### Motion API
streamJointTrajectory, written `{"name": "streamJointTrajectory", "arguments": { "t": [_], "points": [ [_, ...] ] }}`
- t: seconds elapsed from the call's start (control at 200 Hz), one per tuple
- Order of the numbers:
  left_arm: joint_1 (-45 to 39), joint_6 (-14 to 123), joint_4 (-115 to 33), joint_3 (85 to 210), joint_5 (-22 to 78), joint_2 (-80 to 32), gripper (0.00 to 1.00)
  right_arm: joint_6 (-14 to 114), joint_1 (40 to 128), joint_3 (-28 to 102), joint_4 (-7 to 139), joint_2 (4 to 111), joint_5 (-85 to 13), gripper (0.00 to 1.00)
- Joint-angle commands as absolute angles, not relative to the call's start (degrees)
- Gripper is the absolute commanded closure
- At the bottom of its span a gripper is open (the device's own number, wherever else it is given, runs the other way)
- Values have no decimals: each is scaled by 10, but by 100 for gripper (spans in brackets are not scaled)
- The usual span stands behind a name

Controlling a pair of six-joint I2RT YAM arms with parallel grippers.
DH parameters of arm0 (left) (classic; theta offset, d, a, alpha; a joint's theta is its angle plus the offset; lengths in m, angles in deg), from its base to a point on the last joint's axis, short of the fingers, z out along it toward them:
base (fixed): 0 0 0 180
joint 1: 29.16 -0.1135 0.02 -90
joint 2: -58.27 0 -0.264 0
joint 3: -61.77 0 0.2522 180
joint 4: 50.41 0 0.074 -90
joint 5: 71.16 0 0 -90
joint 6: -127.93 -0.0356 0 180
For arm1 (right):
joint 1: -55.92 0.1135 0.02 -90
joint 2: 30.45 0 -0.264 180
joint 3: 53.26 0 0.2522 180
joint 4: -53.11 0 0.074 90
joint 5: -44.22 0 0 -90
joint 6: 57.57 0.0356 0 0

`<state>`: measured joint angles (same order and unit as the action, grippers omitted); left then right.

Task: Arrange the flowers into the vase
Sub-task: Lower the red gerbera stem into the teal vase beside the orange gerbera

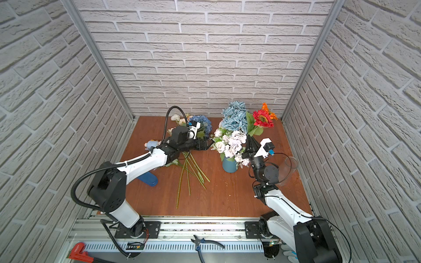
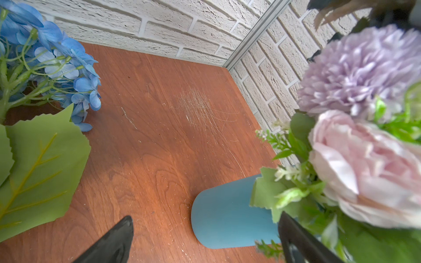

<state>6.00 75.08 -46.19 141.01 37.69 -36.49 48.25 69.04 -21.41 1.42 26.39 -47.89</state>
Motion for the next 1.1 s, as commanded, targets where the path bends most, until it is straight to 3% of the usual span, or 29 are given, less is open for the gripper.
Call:
{"name": "streamJointTrajectory", "arguments": {
  "t": [0.0,0.315,0.55,0.745,0.95,1.095],
  "points": [
    [64,750,-488,1407,373,-349,2,457,691,-206,120,236,-459,94],
    [67,749,-484,1407,370,-345,2,434,691,-208,218,214,-448,90],
    [68,743,-477,1401,365,-333,2,433,691,-179,339,141,-454,63],
    [68,740,-478,1397,363,-330,2,414,687,-163,427,63,-524,52],
    [67,737,-477,1398,363,-328,2,457,645,-121,485,58,-505,52],
    [67,732,-471,1397,362,-323,2,520,577,-77,518,93,-428,54]
  ]
}}
